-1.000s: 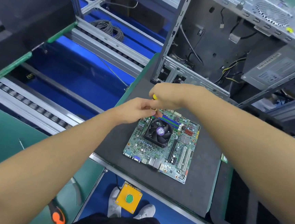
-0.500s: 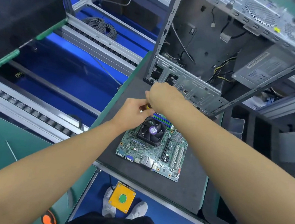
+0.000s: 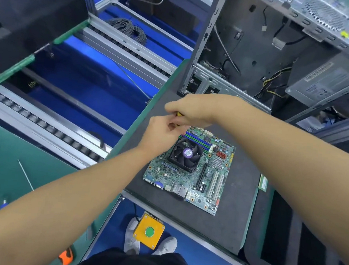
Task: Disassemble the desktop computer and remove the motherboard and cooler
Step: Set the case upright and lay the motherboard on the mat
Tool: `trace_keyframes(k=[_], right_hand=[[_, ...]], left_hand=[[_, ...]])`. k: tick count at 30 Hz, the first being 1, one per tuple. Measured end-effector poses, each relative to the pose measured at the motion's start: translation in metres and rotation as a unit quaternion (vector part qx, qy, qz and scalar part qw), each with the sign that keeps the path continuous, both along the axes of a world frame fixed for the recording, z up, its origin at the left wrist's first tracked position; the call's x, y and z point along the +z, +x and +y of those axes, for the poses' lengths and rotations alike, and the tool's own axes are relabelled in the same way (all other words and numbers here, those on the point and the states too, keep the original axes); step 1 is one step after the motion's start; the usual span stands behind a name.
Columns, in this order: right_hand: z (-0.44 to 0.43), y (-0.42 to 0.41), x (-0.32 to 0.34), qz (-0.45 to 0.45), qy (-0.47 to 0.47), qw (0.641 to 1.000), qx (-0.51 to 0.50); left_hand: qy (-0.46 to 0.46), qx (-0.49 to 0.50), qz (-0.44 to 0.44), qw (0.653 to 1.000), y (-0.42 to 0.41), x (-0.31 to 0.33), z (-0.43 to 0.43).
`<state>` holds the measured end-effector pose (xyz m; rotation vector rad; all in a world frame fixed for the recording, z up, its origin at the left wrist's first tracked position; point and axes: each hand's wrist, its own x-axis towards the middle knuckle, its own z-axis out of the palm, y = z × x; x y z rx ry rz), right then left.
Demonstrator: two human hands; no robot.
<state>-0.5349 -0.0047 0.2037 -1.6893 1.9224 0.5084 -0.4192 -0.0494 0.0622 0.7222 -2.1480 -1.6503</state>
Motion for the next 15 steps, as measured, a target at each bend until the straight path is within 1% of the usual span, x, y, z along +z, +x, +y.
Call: trace_keyframes(k=[2, 5, 8, 11, 13, 15], right_hand=[[0.005, -0.005, 0.002, 0.008, 0.011, 1.000, 0.014], [0.012, -0.007, 0.003, 0.015, 0.010, 1.000, 0.002], [0.022, -0.002, 0.002, 0.014, -0.039, 0.996, -0.082], [0.034, 0.012, -0.001, -0.003, -0.117, 0.979, -0.169], [0.041, 0.021, 0.001, -0.020, -0.145, 0.971, -0.189], [0.044, 0.027, 0.005, -0.014, -0.127, 0.976, -0.177]], left_hand=[[-0.050, 0.050, 0.004, 0.997, -0.003, 0.002, 0.016], [-0.069, 0.076, 0.024, 0.994, -0.004, 0.007, 0.027], [-0.076, 0.014, 0.023, 0.997, -0.001, 0.011, 0.016], [-0.103, -0.038, 0.021, 0.994, 0.006, 0.020, 0.000], [-0.082, -0.090, 0.019, 0.992, 0.014, 0.024, -0.006], [-0.031, -0.170, -0.002, 0.985, 0.023, 0.025, -0.011]])
